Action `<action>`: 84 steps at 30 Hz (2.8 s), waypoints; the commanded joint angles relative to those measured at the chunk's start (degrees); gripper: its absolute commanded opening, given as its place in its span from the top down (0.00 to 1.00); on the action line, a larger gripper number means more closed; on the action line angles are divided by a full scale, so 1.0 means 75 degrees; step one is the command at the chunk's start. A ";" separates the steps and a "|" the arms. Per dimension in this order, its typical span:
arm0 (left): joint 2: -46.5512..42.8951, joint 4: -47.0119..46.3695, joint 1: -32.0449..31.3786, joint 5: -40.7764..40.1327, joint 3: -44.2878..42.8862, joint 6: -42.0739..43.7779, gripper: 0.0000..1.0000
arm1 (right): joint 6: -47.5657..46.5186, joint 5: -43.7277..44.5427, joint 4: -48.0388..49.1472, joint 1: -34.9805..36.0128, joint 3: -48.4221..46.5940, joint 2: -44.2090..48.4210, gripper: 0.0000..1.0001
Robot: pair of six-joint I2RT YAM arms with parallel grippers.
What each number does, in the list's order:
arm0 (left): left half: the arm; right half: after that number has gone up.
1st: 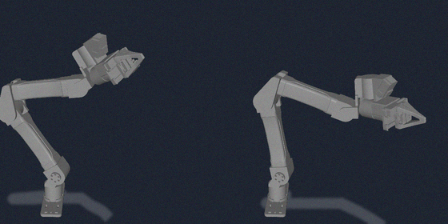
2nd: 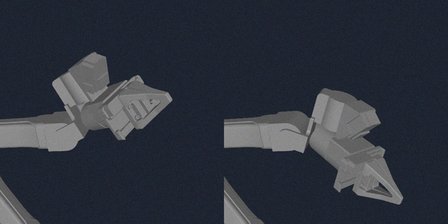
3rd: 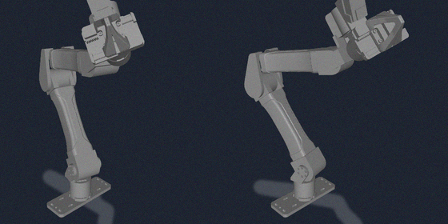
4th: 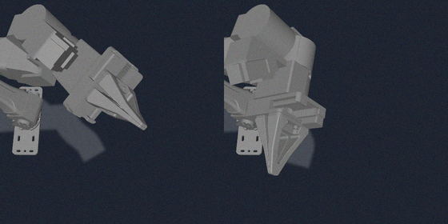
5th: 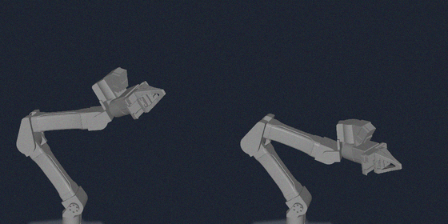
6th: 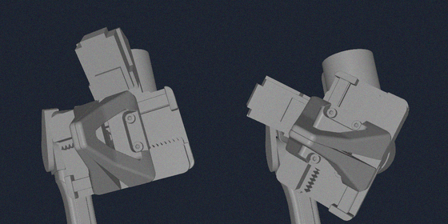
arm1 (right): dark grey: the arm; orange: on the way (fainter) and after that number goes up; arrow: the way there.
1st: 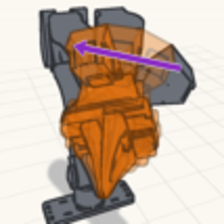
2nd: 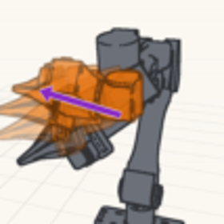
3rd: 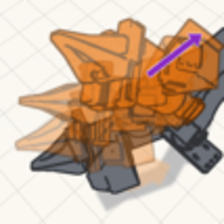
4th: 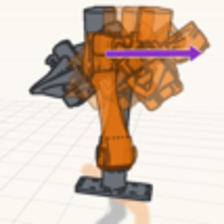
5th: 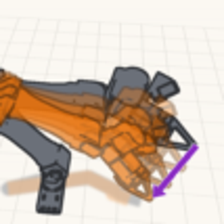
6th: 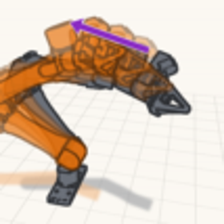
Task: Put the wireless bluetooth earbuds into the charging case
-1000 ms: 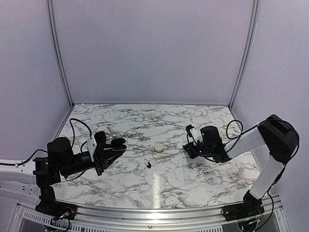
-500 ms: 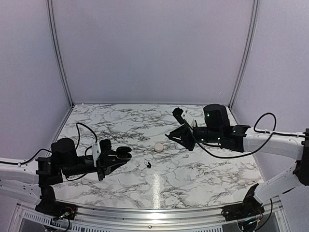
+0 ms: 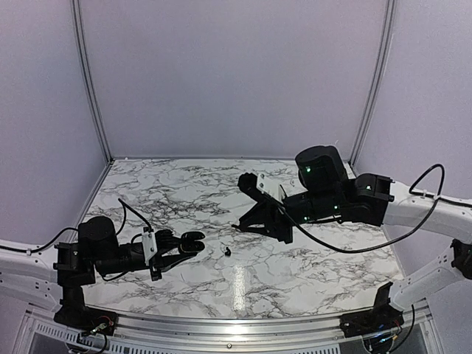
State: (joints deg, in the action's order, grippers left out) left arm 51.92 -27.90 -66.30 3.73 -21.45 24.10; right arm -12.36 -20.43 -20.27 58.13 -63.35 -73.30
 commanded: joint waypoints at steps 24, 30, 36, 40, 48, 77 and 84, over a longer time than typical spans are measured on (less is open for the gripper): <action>0.0240 -0.0098 -0.0603 -0.2029 -0.0180 0.1098 1.00 | 0.2244 -0.1523 -0.0776 0.1051 -0.2082 -0.1637 0.97; 0.0203 -0.0097 -0.0669 -0.2131 -0.0210 0.1248 1.00 | 0.2832 -0.1922 -0.0763 0.0532 -0.2181 -0.1732 0.99; 0.0258 -0.0213 -0.0675 -0.2502 -0.0166 0.1211 1.00 | 0.3281 -0.2370 -0.0500 0.0065 -0.1876 -0.1698 0.99; 0.0087 -0.0578 -0.0655 -0.3082 0.0002 0.0912 1.00 | 0.3463 -0.2186 0.0178 -0.0403 -0.0991 -0.1453 0.98; -0.0832 -0.1102 -0.0187 -0.3974 0.0367 -0.0110 1.00 | 0.3426 -0.0046 0.2690 -0.0433 0.0456 -0.2452 0.98; -0.1466 -0.1097 -0.0008 -0.4590 0.0763 -0.0476 1.00 | 0.3245 0.2050 0.4702 0.0446 -0.0548 -0.6223 0.90; -0.1398 -0.1114 0.0030 -0.4517 0.0738 -0.0471 1.00 | 0.3019 0.1604 0.4649 0.0413 -0.0401 -0.5971 0.67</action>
State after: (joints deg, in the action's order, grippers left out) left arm 41.23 -34.11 -66.48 -30.04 -15.99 20.56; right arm 11.99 -6.63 13.80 61.17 -65.78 -119.17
